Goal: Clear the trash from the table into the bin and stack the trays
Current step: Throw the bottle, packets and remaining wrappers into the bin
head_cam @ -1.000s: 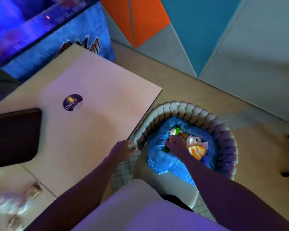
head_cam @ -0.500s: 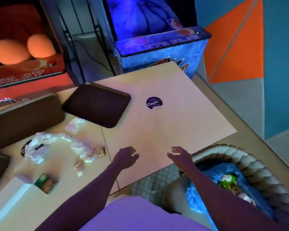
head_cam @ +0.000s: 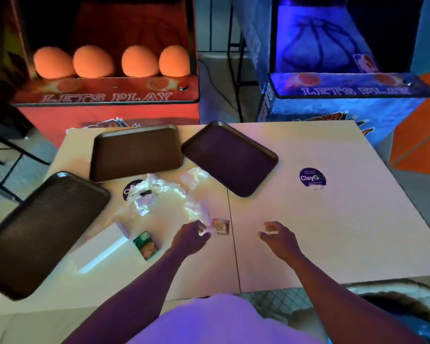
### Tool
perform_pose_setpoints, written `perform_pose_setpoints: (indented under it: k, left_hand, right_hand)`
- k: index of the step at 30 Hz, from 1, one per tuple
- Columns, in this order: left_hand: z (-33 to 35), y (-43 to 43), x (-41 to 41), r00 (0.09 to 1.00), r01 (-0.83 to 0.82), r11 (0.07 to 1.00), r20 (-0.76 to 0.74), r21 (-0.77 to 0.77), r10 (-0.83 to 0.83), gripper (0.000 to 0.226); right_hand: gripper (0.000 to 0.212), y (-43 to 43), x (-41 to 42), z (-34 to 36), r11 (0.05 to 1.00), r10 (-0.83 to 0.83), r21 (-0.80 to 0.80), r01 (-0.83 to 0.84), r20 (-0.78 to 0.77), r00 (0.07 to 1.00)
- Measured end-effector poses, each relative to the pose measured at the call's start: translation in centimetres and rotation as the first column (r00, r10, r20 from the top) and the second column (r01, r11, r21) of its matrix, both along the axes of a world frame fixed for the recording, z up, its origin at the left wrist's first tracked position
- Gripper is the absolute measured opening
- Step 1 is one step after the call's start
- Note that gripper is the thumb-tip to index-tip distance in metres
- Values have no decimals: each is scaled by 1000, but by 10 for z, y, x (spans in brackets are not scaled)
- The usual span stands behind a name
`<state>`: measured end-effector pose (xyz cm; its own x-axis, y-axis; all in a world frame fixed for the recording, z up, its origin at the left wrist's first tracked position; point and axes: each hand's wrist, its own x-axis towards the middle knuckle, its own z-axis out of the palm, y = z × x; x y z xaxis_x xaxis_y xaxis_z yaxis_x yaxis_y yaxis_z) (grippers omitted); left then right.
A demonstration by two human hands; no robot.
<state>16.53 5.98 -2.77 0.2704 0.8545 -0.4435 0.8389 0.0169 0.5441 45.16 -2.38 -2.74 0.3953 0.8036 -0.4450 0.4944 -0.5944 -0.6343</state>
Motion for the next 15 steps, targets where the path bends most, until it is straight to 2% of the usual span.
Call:
perform_pose_setpoints:
  k: [9,15]
  left_hand:
    - [-11,11,-90,982,-185,983,26,-2,185,35]
    - [-17,5,-123,952,-302,953,53,-26,303,31]
  right_hand:
    - [41,44,-78,-8,994,109,-6,-109,20,994]
    - [29,50,-106,-4,983,182,-18,-181,79,980]
